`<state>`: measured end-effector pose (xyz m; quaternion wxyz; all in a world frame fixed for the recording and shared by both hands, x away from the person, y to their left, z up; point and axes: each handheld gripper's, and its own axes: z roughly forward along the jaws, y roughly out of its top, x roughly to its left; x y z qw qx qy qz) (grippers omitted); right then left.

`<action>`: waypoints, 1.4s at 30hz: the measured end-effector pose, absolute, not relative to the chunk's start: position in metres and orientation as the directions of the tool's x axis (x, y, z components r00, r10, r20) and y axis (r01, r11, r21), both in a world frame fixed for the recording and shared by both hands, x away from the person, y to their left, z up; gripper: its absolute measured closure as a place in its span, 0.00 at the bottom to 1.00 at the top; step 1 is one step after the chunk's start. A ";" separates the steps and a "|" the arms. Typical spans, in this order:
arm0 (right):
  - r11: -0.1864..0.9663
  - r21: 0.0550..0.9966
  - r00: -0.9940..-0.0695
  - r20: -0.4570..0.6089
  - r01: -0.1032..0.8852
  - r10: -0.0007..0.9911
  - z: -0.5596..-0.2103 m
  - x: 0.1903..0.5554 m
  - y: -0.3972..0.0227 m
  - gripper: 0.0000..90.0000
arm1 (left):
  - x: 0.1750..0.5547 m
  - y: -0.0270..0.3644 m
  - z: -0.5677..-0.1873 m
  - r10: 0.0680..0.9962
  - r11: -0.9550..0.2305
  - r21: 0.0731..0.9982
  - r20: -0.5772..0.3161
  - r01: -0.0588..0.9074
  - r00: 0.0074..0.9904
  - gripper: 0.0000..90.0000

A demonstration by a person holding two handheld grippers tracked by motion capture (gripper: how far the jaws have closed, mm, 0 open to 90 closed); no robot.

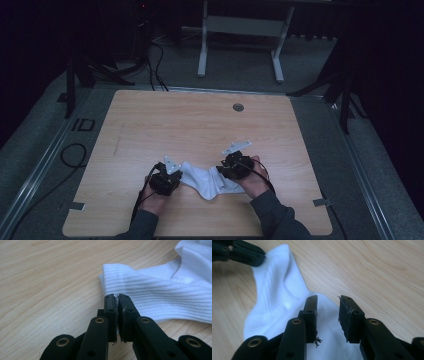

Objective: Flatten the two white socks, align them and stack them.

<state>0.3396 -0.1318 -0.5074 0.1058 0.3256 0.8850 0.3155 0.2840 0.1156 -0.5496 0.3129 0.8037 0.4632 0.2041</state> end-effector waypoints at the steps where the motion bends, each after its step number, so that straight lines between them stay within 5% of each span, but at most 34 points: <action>1: 0.585 0.627 -0.760 0.019 0.515 0.649 -0.508 0.340 -0.134 0.74 | 0.284 0.116 -0.550 0.872 -0.375 0.692 0.037 0.617 0.487 0.95; 10: 0.565 0.610 -0.720 0.014 0.556 0.694 -0.512 0.341 -0.153 0.65 | 0.283 0.116 -0.549 0.873 -0.377 0.687 0.040 0.621 0.487 0.95; 30: 0.503 0.586 -0.664 0.081 0.635 0.744 -0.529 0.345 -0.179 0.68 | 0.282 0.113 -0.549 0.875 -0.384 0.683 0.054 0.621 0.482 0.96; 34: 0.494 0.562 -0.658 0.122 0.663 0.743 -0.537 0.349 -0.180 0.86 | 0.282 0.114 -0.549 0.874 -0.385 0.682 0.054 0.621 0.483 0.96; 35: 0.493 0.570 -0.661 0.121 0.657 0.741 -0.537 0.346 -0.181 0.97 | 0.282 0.114 -0.549 0.874 -0.386 0.682 0.055 0.620 0.484 0.96; 42: 0.463 0.606 -0.636 0.093 0.647 0.766 -0.526 0.335 -0.200 0.98 | 0.282 0.114 -0.549 0.873 -0.387 0.681 0.054 0.621 0.484 0.96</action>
